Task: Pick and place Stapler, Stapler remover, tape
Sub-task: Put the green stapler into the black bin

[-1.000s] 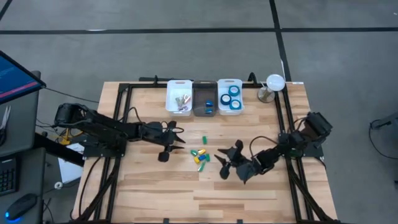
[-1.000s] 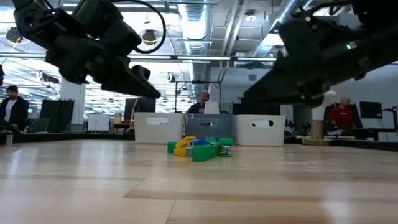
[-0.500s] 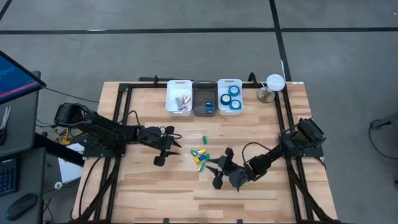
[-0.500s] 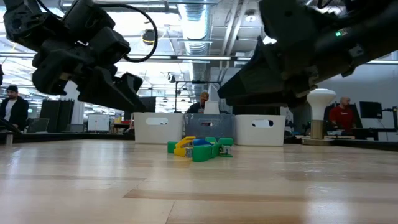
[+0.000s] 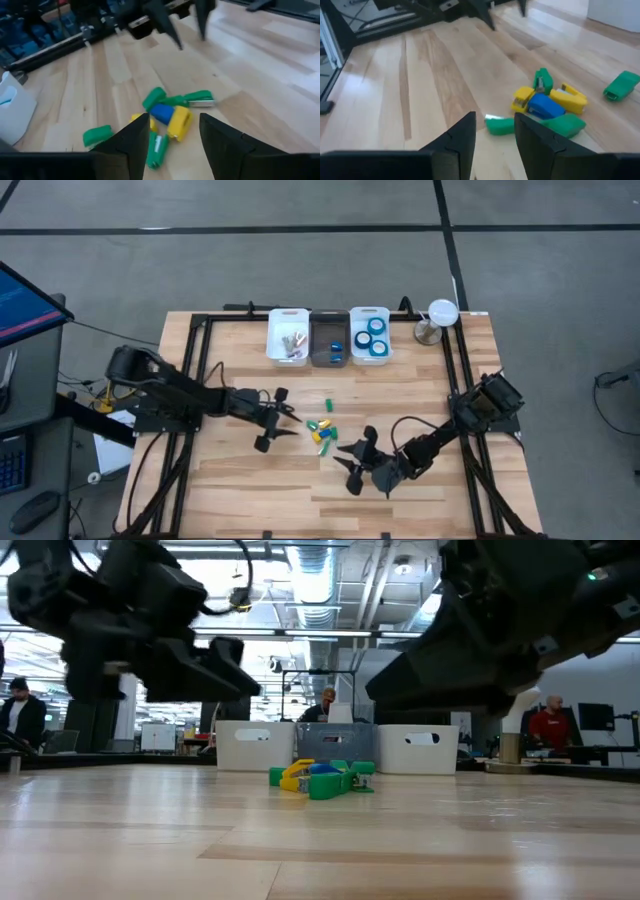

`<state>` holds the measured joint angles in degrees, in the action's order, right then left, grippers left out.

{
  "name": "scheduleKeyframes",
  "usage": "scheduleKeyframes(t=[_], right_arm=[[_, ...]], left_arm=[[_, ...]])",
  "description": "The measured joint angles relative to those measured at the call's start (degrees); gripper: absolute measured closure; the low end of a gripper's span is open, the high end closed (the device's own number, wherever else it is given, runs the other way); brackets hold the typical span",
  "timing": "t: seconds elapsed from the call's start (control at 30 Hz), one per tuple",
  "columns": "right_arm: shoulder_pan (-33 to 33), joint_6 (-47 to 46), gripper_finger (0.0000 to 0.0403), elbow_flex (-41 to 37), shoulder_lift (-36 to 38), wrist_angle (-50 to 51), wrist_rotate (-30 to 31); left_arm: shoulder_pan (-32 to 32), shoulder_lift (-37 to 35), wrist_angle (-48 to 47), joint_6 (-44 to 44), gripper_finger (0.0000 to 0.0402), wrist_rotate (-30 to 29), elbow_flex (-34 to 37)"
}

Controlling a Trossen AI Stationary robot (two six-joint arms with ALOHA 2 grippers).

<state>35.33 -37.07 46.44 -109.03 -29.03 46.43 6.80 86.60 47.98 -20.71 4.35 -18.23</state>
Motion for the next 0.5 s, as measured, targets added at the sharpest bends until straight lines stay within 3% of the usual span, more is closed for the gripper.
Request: scheduleKeyframes(t=[0.3,0.5], right_arm=[[1.03,-2.47,0.0286,0.0,0.0,5.44,0.02],[1.32,-5.01,0.0287,0.0,0.0,6.74,-0.06]], left_arm=[[-3.02,16.74,3.69,0.27,0.023,0.01,-8.89],[-3.14,20.03,2.81,0.55,0.0235,0.01,-10.05]])
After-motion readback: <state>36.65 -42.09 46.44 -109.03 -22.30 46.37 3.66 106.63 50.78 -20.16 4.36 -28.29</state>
